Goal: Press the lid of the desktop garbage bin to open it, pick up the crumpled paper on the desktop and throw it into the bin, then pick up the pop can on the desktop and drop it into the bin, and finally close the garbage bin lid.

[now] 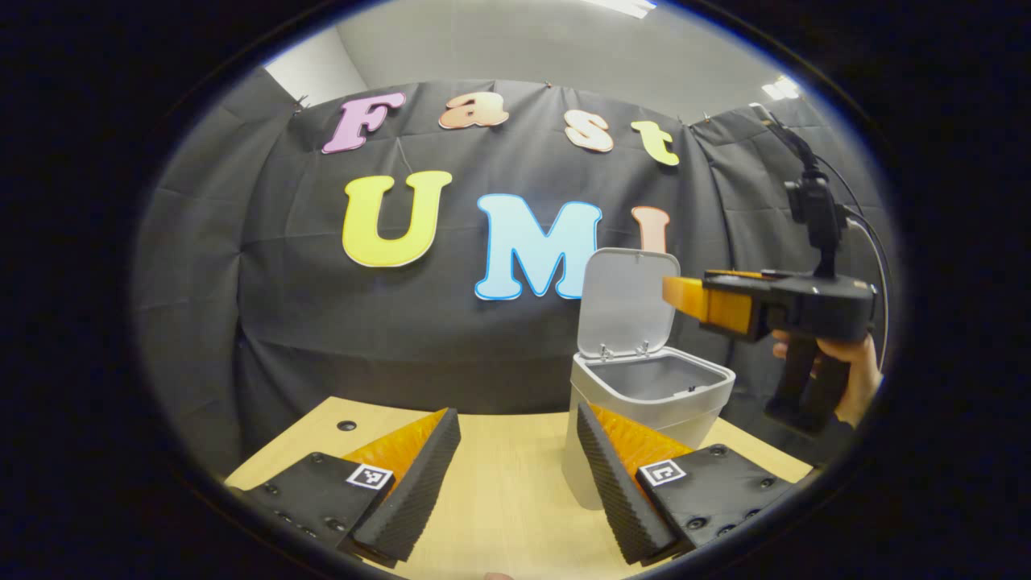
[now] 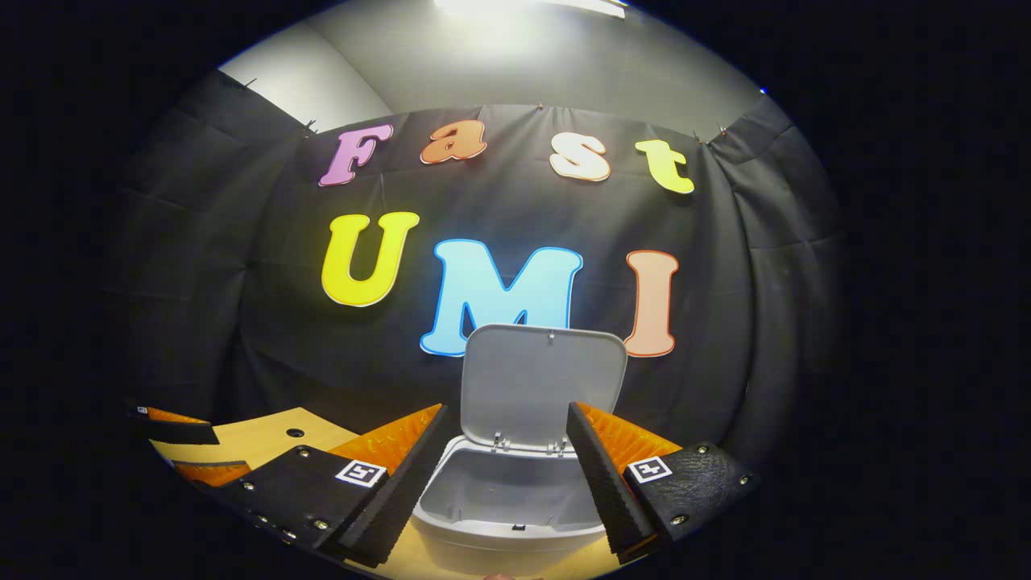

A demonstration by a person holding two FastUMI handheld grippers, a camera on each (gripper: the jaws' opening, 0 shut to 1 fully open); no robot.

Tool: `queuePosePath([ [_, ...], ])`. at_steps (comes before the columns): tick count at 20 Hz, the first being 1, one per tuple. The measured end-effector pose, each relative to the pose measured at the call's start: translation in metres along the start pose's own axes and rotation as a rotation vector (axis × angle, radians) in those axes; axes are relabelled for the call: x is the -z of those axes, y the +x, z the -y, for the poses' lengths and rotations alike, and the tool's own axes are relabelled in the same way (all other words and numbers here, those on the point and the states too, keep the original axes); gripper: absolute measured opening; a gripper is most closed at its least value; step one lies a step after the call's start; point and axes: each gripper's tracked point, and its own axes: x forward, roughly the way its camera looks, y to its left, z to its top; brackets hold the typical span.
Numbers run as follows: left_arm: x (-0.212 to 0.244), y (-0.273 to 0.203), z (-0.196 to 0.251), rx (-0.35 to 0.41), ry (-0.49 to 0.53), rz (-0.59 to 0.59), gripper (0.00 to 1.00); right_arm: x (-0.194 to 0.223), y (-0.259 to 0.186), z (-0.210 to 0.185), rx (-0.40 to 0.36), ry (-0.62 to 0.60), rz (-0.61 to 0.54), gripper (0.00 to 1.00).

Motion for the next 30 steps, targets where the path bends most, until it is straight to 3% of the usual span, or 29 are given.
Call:
queuePosePath([
  [6,0.003,0.007,0.003,0.094,-0.005,-0.002,0.96,-0.037,0.037,0.025,0.092,-0.016,-0.020,0.94],
  [12,0.000,0.010,-0.002,0.122,-0.014,0.005,0.96,-0.062,0.084,0.035,0.110,-0.026,-0.023,0.94],
  [25,-0.007,0.006,-0.031,-0.010,-0.043,0.021,0.95,-0.051,0.146,0.050,0.129,0.073,-0.039,0.94],
  [30,-0.012,0.004,-0.030,-0.033,-0.050,0.032,0.95,-0.040,0.148,0.051,0.111,0.122,-0.094,0.94],
])
